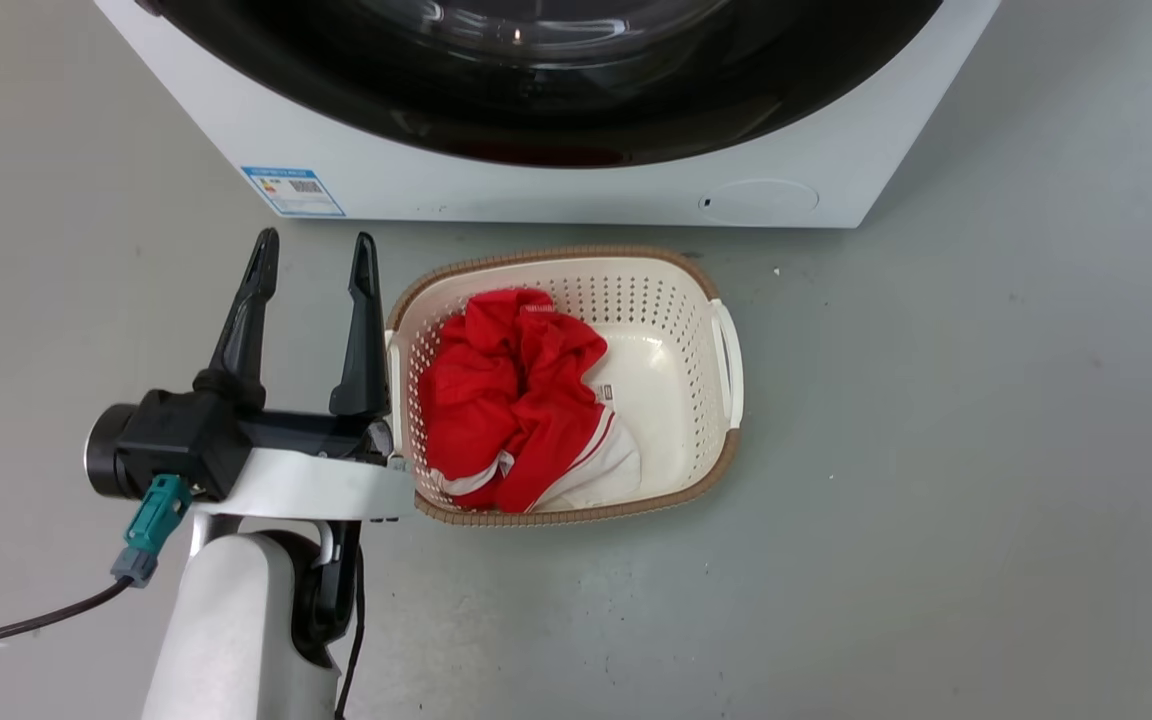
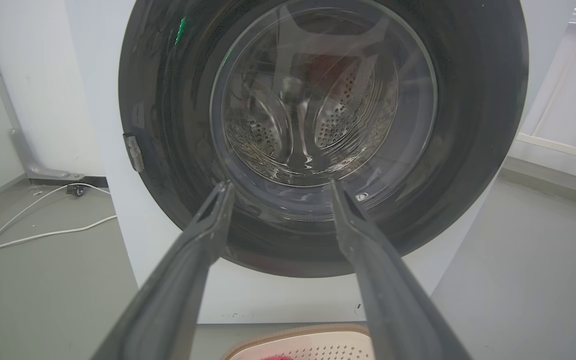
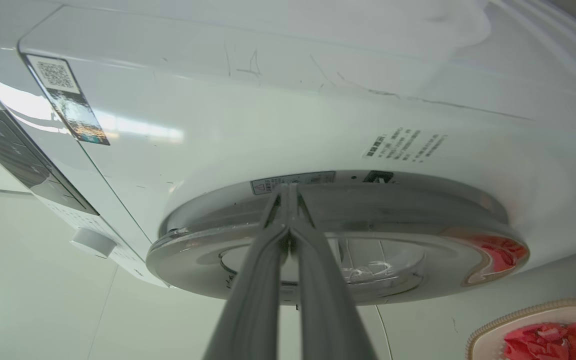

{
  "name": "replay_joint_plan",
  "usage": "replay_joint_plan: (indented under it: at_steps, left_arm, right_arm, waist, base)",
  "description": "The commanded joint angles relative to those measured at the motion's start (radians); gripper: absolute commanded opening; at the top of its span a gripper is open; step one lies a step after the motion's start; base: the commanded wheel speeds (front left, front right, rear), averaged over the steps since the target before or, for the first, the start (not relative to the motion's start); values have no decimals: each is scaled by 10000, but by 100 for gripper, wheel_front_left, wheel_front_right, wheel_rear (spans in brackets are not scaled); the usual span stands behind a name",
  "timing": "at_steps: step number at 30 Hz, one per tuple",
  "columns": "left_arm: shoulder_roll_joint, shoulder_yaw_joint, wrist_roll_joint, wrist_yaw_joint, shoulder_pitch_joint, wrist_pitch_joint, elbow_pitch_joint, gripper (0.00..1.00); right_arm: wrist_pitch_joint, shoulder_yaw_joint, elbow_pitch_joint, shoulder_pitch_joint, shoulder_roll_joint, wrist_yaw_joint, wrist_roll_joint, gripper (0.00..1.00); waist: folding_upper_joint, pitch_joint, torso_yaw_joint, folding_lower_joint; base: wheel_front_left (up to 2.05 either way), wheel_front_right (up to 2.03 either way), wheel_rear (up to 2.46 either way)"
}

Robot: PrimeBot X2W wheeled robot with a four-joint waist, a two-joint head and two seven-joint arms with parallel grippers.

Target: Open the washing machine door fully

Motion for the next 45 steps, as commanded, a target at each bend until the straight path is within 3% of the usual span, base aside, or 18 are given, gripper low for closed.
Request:
replay_joint_plan:
  at_steps: [1,11,23,32,45]
  left_arm:
    - [7,-30,7,14,-167,-26,-64,100]
    - [5,-161,-52,74,-474,-26,-300,100]
    - [4,-192,-75,59,-656,-26,-378,100]
    - [5,-251,-82,49,-708,-26,-308,100]
    - [5,-254,-68,131,-509,-26,-153,100]
  right_arm:
    - [92,233,227,-411,136,0,-91,0]
    - [591,1535,1586,-2370,826,0,-528,0]
    - [1022,2103,2543,-3370,1276,0,-717,0]
    - [1891,2175,2533,-3590,1405,0,-575,0]
    - [3087,2255,1763,-2507,1235,0,-414,0]
  waist:
    - [0,195,59,-1]
    - [0,857,203,-1]
    - [0,1302,236,-1]
    - [0,1359,213,-1]
    - [0,854,32,-1]
  base:
    - [0,0,0]
    - [0,0,0]
    - [0,0,0]
    - [0,0,0]
    - [0,0,0]
